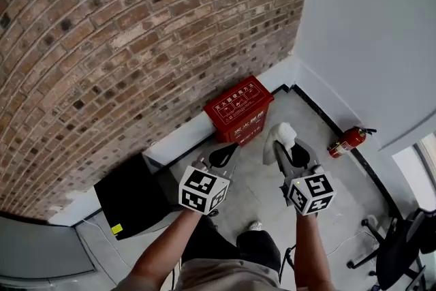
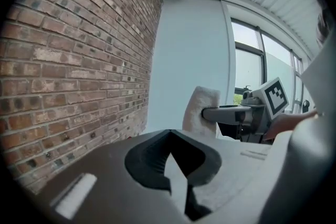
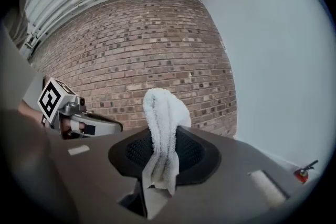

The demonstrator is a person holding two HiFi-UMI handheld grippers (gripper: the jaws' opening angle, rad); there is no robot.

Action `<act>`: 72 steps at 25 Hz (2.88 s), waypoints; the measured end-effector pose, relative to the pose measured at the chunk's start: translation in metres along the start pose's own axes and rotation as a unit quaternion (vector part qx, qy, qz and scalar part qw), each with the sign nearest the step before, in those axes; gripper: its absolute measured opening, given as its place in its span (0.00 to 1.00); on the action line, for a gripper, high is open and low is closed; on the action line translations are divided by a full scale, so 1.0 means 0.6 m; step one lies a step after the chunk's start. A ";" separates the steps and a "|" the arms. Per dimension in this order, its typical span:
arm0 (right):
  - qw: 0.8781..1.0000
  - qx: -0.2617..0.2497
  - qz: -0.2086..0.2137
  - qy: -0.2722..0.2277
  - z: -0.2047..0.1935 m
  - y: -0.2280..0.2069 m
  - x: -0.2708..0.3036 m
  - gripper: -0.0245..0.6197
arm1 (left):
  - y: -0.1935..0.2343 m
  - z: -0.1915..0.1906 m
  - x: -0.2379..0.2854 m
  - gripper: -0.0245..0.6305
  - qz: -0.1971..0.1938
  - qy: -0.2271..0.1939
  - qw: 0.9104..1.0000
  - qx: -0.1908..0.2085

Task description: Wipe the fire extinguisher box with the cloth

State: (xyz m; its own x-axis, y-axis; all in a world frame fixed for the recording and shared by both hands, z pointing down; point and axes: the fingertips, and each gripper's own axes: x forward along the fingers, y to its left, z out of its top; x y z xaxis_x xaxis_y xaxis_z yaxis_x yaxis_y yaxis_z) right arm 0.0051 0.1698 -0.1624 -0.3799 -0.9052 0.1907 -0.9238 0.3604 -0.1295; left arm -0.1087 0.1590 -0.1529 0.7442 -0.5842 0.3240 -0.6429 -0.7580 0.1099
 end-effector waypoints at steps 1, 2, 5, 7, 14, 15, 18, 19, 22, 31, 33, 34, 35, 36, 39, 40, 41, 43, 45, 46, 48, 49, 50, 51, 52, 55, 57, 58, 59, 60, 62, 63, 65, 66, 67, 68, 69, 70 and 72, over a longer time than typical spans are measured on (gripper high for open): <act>1.000 -0.002 0.003 0.007 -0.013 -0.022 0.011 0.24 | 0.003 -0.008 0.015 0.04 0.007 0.006 1.000 0.000; 1.000 -0.003 0.004 0.014 -0.029 -0.045 0.024 0.24 | 0.007 -0.018 0.030 0.04 0.014 0.011 1.000 0.000; 0.999 -0.009 0.000 0.033 -0.087 -0.116 0.071 0.24 | 0.020 -0.060 0.081 0.04 0.024 0.027 0.999 -0.002; 0.999 -0.008 -0.004 0.042 -0.136 -0.159 0.115 0.24 | 0.038 -0.097 0.119 0.04 0.028 0.035 0.999 -0.003; 0.994 0.005 -0.067 0.087 -0.379 -0.313 0.290 0.24 | 0.118 -0.275 0.268 0.04 0.006 0.049 0.999 -0.014; 0.993 0.002 -0.071 0.094 -0.413 -0.330 0.313 0.24 | 0.128 -0.304 0.291 0.04 0.002 0.051 0.999 -0.014; 0.993 0.009 -0.075 0.092 -0.496 -0.374 0.380 0.24 | 0.155 -0.387 0.358 0.04 -0.009 0.058 0.998 -0.008; 0.993 0.014 -0.076 0.087 -0.517 -0.386 0.401 0.24 | 0.164 -0.411 0.378 0.04 -0.012 0.059 0.998 -0.007; 0.993 0.013 -0.082 0.080 -0.580 -0.419 0.466 0.24 | 0.183 -0.475 0.428 0.04 -0.024 0.059 0.998 -0.007; 0.993 -0.030 -0.098 0.059 -0.661 -0.483 0.586 0.23 | 0.228 -0.609 0.471 0.04 -0.013 0.060 0.998 0.026; 0.993 -0.054 -0.086 0.056 -0.663 -0.454 0.588 0.23 | 0.243 -0.626 0.466 0.04 0.000 0.064 0.998 0.015; 0.994 -0.064 -0.075 0.055 -0.664 -0.436 0.586 0.23 | 0.251 -0.631 0.462 0.04 0.007 0.065 0.998 0.014; 0.994 -0.072 -0.061 0.053 -0.666 -0.415 0.583 0.23 | 0.258 -0.635 0.457 0.04 0.016 0.065 0.998 0.014; 0.995 -0.079 -0.045 0.050 -0.668 -0.391 0.582 0.23 | 0.265 -0.638 0.451 0.04 0.025 0.064 0.998 0.014; 0.994 -0.096 -0.009 0.042 -0.674 -0.324 0.574 0.23 | 0.278 -0.646 0.431 0.04 0.047 0.064 0.997 0.009; 0.994 -0.101 0.002 0.040 -0.676 -0.301 0.570 0.23 | 0.280 -0.650 0.425 0.04 0.052 0.065 0.996 0.005; 0.993 -0.107 0.016 0.039 -0.679 -0.276 0.567 0.23 | 0.283 -0.653 0.418 0.04 0.059 0.067 0.996 0.002; 0.990 -0.123 0.054 0.038 -0.685 -0.215 0.559 0.23 | 0.296 -0.661 0.399 0.04 0.079 0.071 0.994 -0.001; 0.985 -0.134 0.098 0.037 -0.694 -0.150 0.552 0.23 | 0.313 -0.670 0.377 0.04 0.107 0.077 0.991 -0.005; 0.983 -0.135 0.118 0.036 -0.698 -0.121 0.548 0.23 | 0.322 -0.675 0.364 0.04 0.120 0.080 0.989 -0.008; 0.980 -0.132 0.148 0.031 -0.706 -0.077 0.542 0.23 | 0.334 -0.684 0.339 0.04 0.143 0.085 0.986 -0.015; 0.978 -0.131 0.160 0.029 -0.710 -0.059 0.539 0.23 | 0.336 -0.688 0.328 0.04 0.151 0.086 0.985 -0.019; 0.976 -0.131 0.173 0.029 -0.714 -0.042 0.536 0.23 | 0.338 -0.693 0.318 0.04 0.157 0.088 0.983 -0.022; 0.972 -0.133 0.189 0.029 -0.719 -0.025 0.533 0.23 | 0.340 -0.698 0.309 0.04 0.163 0.089 0.982 -0.026; 0.968 -0.136 0.207 0.030 -0.724 -0.008 0.530 0.23 | 0.342 -0.702 0.301 0.04 0.168 0.091 0.981 -0.030; 0.955 -0.139 0.260 0.030 -0.741 0.033 0.519 0.23 | 0.347 -0.708 0.285 0.04 0.180 0.094 0.978 -0.036; 0.948 -0.133 0.288 0.033 -0.760 0.047 0.510 0.23 | 0.346 -0.712 0.283 0.04 0.183 0.097 0.978 -0.036; 0.944 -0.132 0.301 0.038 -0.774 0.052 0.506 0.23 | 0.344 -0.716 0.284 0.04 0.183 0.100 0.977 -0.035; 0.940 -0.133 0.310 0.046 -0.790 0.054 0.504 0.23 | 0.340 -0.720 0.288 0.04 0.181 0.103 0.978 -0.034; 0.939 -0.136 0.312 0.055 -0.807 0.051 0.504 0.23 | 0.336 -0.724 0.292 0.04 0.177 0.107 0.978 -0.033; 0.944 -0.141 0.291 0.069 -0.835 0.025 0.520 0.23 | 0.327 -0.728 0.305 0.04 0.167 0.113 0.979 -0.026; 0.949 -0.141 0.274 0.070 -0.843 0.004 0.531 0.23 | 0.323 -0.728 0.312 0.04 0.162 0.115 0.980 -0.023; 0.958 -0.135 0.242 0.070 -0.851 -0.040 0.552 0.23 | 0.316 -0.730 0.326 0.04 0.152 0.118 0.981 -0.016; 0.962 -0.132 0.229 0.069 -0.851 -0.061 0.559 0.23 | 0.313 -0.732 0.334 0.04 0.146 0.120 0.982 -0.014; 0.965 -0.129 0.218 0.067 -0.850 -0.082 0.565 0.23 | 0.310 -0.735 0.342 0.04 0.140 0.122 0.982 -0.013; 0.968 -0.127 0.208 0.064 -0.847 -0.104 0.571 0.23 | 0.306 -0.738 0.351 0.04 0.134 0.123 0.983 -0.013; 0.970 -0.127 0.197 0.062 -0.844 -0.127 0.576 0.23 | 0.302 -0.741 0.361 0.04 0.127 0.124 0.984 -0.012; 0.972 -0.129 0.187 0.059 -0.841 -0.150 0.581 0.23 | 0.297 -0.742 0.371 0.04 0.120 0.124 0.985 -0.011; 0.975 -0.135 0.165 0.056 -0.836 -0.199 0.590 0.23 | 0.288 -0.743 0.392 0.04 0.108 0.126 0.986 -0.004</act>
State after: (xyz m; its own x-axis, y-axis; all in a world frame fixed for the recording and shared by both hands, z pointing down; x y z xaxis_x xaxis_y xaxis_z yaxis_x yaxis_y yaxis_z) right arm -0.0435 -0.0806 0.4084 -0.6482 -0.7044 0.2893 -0.7230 0.6885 0.0564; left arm -0.1260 0.0199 0.3610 0.5225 -0.6402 0.5631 -0.7834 -0.6212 0.0206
